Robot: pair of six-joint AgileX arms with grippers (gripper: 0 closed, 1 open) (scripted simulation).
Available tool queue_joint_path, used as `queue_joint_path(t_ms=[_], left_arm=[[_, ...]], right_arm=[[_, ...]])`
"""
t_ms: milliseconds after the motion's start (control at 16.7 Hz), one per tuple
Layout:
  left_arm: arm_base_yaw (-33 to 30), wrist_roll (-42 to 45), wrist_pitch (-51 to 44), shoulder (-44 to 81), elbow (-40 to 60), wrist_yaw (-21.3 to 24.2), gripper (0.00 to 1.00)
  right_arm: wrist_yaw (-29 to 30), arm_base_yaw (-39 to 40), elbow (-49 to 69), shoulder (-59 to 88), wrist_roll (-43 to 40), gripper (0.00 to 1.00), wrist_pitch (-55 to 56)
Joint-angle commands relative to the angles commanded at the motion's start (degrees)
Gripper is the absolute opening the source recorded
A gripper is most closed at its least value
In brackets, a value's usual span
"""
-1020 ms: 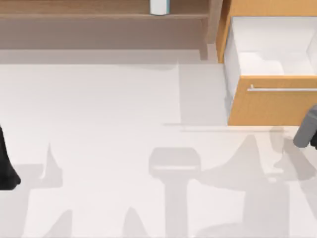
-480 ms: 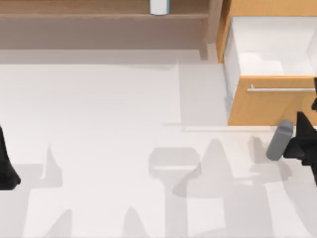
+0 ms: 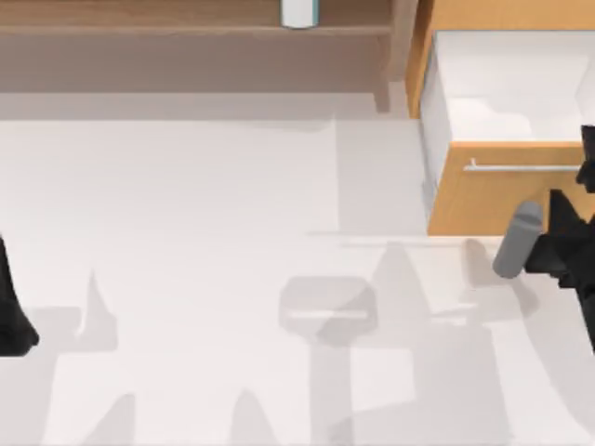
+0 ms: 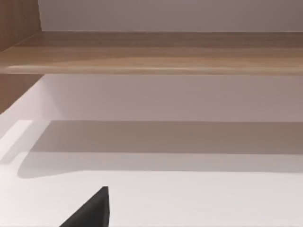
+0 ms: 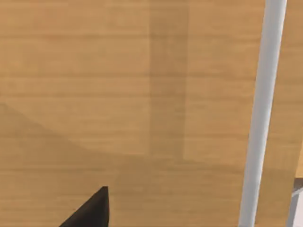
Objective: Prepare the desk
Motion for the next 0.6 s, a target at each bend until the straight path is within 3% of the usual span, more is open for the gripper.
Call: queue_joint_path(t_ms=[240, 600], left_arm=[[0.0, 0.0, 0.0, 0.0, 0.0, 0.0, 1.0], [0.0, 0.0, 0.0, 0.0, 0.0, 0.0, 1.0]], right_arm=[[-0.1, -0.2, 0.4, 0.1, 0.0, 1.0, -0.3], [-0.1, -0.2, 0.4, 0.1, 0.0, 0.55, -0.3]])
